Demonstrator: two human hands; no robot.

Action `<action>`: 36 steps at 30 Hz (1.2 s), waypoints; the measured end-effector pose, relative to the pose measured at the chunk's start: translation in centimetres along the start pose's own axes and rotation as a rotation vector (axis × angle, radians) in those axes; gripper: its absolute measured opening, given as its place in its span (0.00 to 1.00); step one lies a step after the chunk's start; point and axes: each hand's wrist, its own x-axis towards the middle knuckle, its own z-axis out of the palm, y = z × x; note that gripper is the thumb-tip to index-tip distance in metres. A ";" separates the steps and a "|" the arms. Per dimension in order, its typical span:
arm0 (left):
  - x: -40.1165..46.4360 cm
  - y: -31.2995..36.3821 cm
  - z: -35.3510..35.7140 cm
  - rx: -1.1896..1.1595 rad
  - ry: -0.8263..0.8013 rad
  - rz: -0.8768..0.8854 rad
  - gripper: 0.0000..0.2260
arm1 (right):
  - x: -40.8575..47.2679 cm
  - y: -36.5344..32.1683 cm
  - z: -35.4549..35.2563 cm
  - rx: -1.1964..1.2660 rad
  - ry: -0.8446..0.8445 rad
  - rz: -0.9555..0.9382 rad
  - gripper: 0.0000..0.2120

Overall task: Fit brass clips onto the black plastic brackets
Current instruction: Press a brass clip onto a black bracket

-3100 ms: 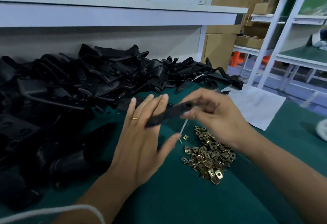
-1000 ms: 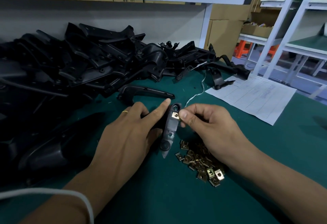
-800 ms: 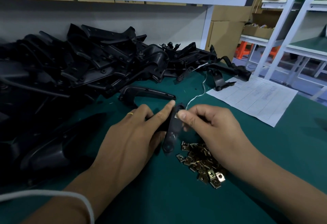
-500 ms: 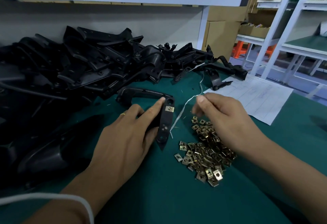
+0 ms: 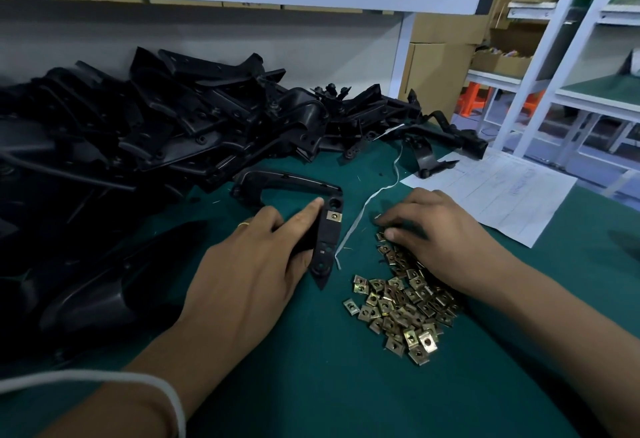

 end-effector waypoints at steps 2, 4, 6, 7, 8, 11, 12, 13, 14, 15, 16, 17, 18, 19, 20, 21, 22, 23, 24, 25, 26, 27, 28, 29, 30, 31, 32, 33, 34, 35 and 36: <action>-0.1 0.1 0.0 0.011 -0.013 -0.002 0.30 | 0.1 -0.2 -0.1 -0.025 -0.002 -0.025 0.08; -0.1 0.1 0.0 0.013 -0.016 -0.005 0.30 | 0.2 -0.4 -0.3 -0.039 -0.012 -0.027 0.04; 0.0 0.1 0.0 0.018 -0.018 -0.003 0.29 | 0.2 -0.5 -0.4 -0.058 -0.044 -0.012 0.03; 0.0 0.1 0.0 0.021 -0.021 0.000 0.29 | 0.2 -0.5 -0.5 -0.065 -0.055 -0.012 0.03; 0.0 0.1 0.0 0.023 -0.021 0.000 0.29 | 0.2 -0.4 -0.5 -0.054 -0.056 -0.019 0.03; -0.1 0.1 -0.1 0.012 -0.019 -0.012 0.29 | -0.1 -0.2 -0.7 0.125 0.020 -0.018 0.04; 0.0 0.1 -0.1 0.009 -0.020 -0.012 0.29 | -0.2 -0.2 -0.8 0.223 0.064 0.000 0.05; 0.0 0.1 0.0 0.006 -0.020 -0.011 0.29 | -0.2 -0.2 -0.9 0.338 0.101 0.018 0.05; 0.0 0.1 0.0 0.001 -0.018 -0.009 0.29 | -0.3 -0.4 -1.0 0.466 0.121 0.026 0.05; 0.0 0.0 0.0 -0.006 -0.016 -0.007 0.29 | -0.3 -0.8 -1.1 0.592 0.124 0.019 0.06; 0.0 0.0 -0.1 -0.013 -0.013 -0.007 0.29 | -0.3 -1.1 -1.1 0.698 0.116 0.003 0.06; 0.0 -0.1 -0.1 -0.021 -0.009 -0.008 0.29 | -0.3 -1.3 -1.2 0.775 0.107 -0.016 0.06; 0.0 -0.1 -0.2 -0.028 -0.007 -0.010 0.29 | -0.4 -1.5 -1.2 0.821 0.094 -0.036 0.07; 0.0 -0.1 -0.2 -0.034 -0.004 -0.011 0.29 | -0.5 -1.7 -1.3 0.847 0.074 -0.055 0.08; 0.0 -0.1 -0.2 -0.038 -0.001 -0.011 0.29 | -0.6 -1.9 -1.4 0.864 0.047 -0.073 0.08; 0.0 -0.1 -0.2 -0.041 0.003 -0.009 0.29 | -0.7 -2.0 -1.5 0.882 0.020 -0.086 0.09; 0.0 -0.1 -0.3 -0.046 0.009 -0.007 0.29 | -0.8 -2.2 -1.5 0.903 0.001 -0.090 0.09; 0.0 0.0 -0.3 -0.057 0.015 -0.006 0.30 | -0.9 -2.4 -1.6 0.927 -0.008 -0.085 0.09; 0.0 0.0 -0.4 -0.076 0.022 -0.008 0.30 | -0.9 -2.6 -1.5 0.951 -0.009 -0.076 0.10; 0.0 0.0 -0.5 -0.099 0.032 -0.012 0.30 | -1.0 -2.8 -1.5 0.975 -0.010 -0.068 0.10; -0.1 0.1 -0.6 -0.120 0.043 -0.016 0.30 | -1.1 -3.1 -1.3 1.003 -0.016 -0.063 0.10; -0.1 0.2 -0.7 -0.133 0.055 -0.016 0.30 | -1.1 -3.4 -1.2 1.037 -0.025 -0.056 0.09; -0.2 0.2 -0.8 -0.138 0.066 -0.013 0.30 | -1.2 -3.7 -1.0 1.072 -0.030 -0.048 0.09; -0.2 0.2 -0.8 -0.141 0.078 -0.008 0.30 | -1.3 -4.0 -0.9 1.097 -0.030 -0.042 0.08; -0.2 0.2 -0.8 -0.145 0.088 -0.005 0.30 | -1.3 -4.2 -0.7 1.106 -0.026 -0.042 0.08; -0.2 0.2 -0.8 -0.149 0.096 -0.004 0.30 | -1.4 -4.4 -0.6 1.101 -0.020 -0.045 0.08; -0.3 0.2 -0.8 -0.151 0.101 -0.007 0.30 | -1.5 -4.6 -0.5 1.088 -0.012 -0.046 0.07; -0.3 0.2 -0.8 -0.152 0.104 -0.010 0.30 | -1.5 -4.8 -0.4 1.075 -0.003 -0.044 0.07; -0.3 0.2 -0.9 -0.150 0.105 -0.010 0.30 | -1.5 -5.0 -0.3 1.070 0.005 -0.041 0.07; -0.3 0.2 -0.9 -0.147 0.107 -0.008 0.30 | -1.6 -5.2 -0.3 1.072 0.008 -0.036 0.07; -0.3 0.2 -0.9 -0.146 0.109 -0.005 0.29 | -1.6 -5.3 -0.3 1.078 0.004 -0.032 0.07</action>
